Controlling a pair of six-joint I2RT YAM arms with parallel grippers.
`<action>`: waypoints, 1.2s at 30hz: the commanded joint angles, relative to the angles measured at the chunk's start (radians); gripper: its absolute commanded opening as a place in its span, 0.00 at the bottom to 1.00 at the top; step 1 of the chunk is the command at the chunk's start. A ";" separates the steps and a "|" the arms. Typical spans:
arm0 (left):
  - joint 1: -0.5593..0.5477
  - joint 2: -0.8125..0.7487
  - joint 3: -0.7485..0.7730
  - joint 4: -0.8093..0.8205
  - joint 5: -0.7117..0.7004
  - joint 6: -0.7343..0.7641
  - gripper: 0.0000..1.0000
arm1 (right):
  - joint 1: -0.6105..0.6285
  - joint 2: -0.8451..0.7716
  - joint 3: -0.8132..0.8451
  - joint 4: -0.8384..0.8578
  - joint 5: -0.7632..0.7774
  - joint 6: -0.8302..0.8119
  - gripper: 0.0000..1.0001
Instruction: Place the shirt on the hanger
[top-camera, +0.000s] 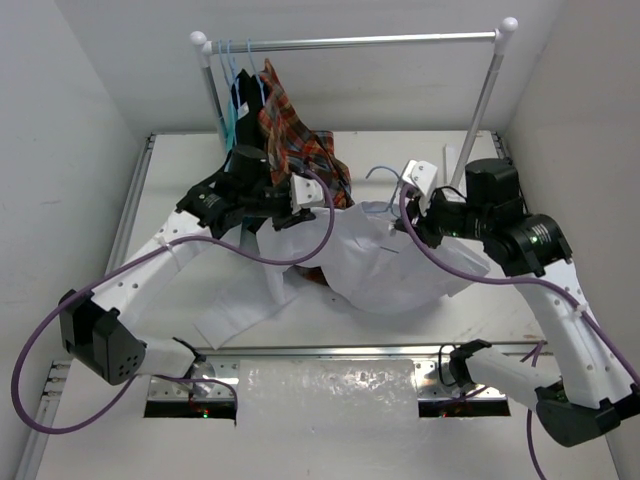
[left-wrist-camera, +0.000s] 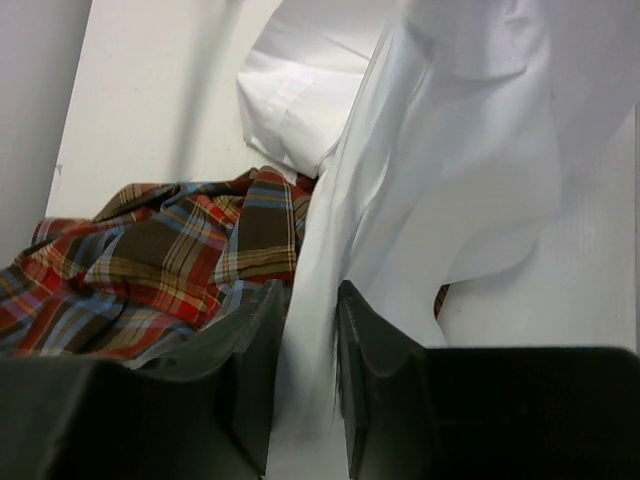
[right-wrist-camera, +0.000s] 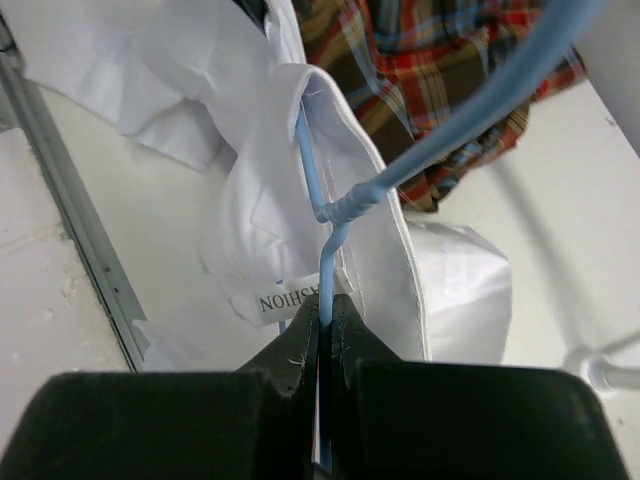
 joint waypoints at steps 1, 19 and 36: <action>0.007 -0.042 -0.019 0.015 -0.007 0.007 0.27 | -0.015 -0.054 0.054 -0.024 0.100 -0.011 0.00; 0.004 -0.073 -0.015 0.267 -0.023 -0.421 1.00 | -0.046 0.050 0.167 -0.402 0.806 0.170 0.00; 0.004 -0.150 -0.096 0.353 -0.333 -0.508 1.00 | -0.440 0.315 0.687 -0.326 0.763 0.204 0.00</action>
